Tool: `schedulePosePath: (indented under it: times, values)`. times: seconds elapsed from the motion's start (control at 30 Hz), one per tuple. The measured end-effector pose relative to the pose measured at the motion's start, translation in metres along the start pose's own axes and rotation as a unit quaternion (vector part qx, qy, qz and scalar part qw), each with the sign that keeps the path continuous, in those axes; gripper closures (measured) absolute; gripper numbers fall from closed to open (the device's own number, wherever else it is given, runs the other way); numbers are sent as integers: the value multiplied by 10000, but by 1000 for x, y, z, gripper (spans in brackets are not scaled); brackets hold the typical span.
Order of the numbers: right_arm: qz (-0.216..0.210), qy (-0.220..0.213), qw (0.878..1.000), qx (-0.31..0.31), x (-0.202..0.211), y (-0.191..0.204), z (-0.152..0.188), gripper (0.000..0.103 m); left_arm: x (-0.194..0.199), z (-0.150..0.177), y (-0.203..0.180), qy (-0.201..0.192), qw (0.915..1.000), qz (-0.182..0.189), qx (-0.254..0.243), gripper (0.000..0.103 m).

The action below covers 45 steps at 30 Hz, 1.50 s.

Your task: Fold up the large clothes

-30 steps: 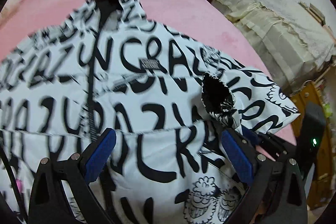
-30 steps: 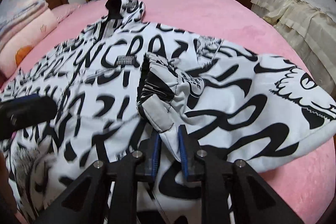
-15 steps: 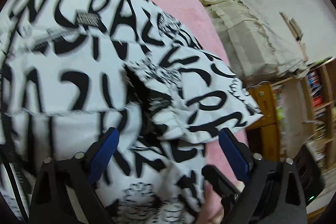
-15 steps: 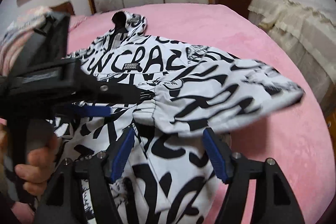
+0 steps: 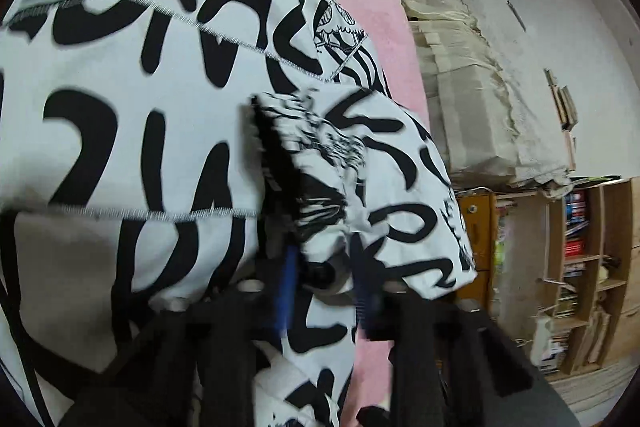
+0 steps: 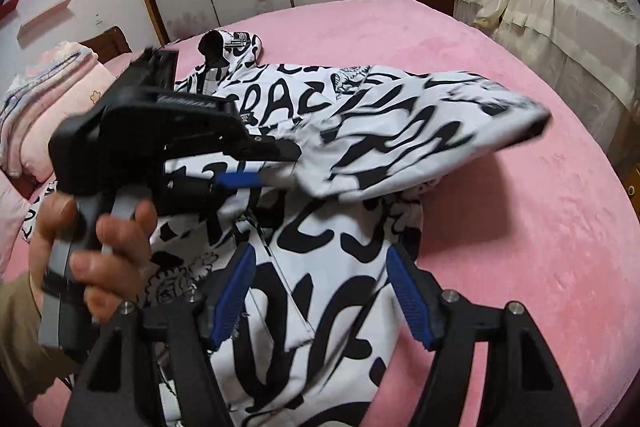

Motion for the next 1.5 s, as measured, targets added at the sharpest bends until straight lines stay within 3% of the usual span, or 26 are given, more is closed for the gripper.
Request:
schedulePosePath:
  times: [0.1, 0.23, 0.4, 0.53, 0.6, 0.63, 0.67, 0.7, 0.83, 0.93, 1.0, 1.1, 1.2, 1.5]
  values:
    - [119, 76, 9999, -57, -1, -7, 4, 35, 6, -7, -17, -229, 9989, -344, -234, 89]
    - [329, 109, 9993, -164, -3, -24, 3, 35, 46, -20, -67, -937, 9889, -659, -951, 92]
    - [642, 18, 9974, -326, -13, -53, -17, 35, 129, -48, -120, -1945, 9656, -759, -1548, 93]
    - [706, -32, 9971, -289, -36, -64, -47, 35, 186, -71, -131, -2518, 9469, -898, -1787, 94]
    - [781, -75, 9969, -76, -50, -58, -61, 36, 204, -81, -125, -2654, 9424, -979, -1787, 98]
    - [874, -15, 9962, 37, -58, -56, -66, 42, 210, -86, -121, -2699, 9411, -1009, -1768, 98]
    - [948, 109, 9953, 135, -66, -54, -69, 76, 214, -90, -117, -2759, 9392, -1059, -1750, 98]
    - [1047, 347, 9936, 236, -78, -52, -71, 95, 220, -93, -109, -2803, 9375, -1118, -1731, 98]
    - [1229, 551, 9894, 540, -90, -42, -73, 95, 227, -100, -58, -2837, 9336, -1581, -1516, 98]
    - [1482, 644, 9816, 1016, -93, -30, -69, 95, 214, -100, -7, -2561, 9404, -1883, -1211, 98]
    - [1593, 708, 9777, 1169, -93, -28, -67, 94, 197, -98, 23, -2194, 9526, -1877, -957, 98]
    - [1535, 718, 9795, 1090, -90, -29, -66, 92, 171, -96, 48, -1527, 9761, -1460, -512, 78]
    - [1478, 720, 9814, 991, -88, -32, -68, 92, 143, -93, 56, -1064, 9888, -1004, -279, 57]
    - [1415, 648, 9837, 897, -88, -33, -67, 92, 94, -95, 76, -895, 9931, -644, 397, 50]
Point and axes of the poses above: each gripper's, at about its wrist camera, not at the fingertips, and x roughly against the way its jaws point, y to its left, z to its underside, the point moved 5 cm from there along -x, roughly the way its jaws point, and after that the axes turned 12 degrees about x, right-handed, at the moved point
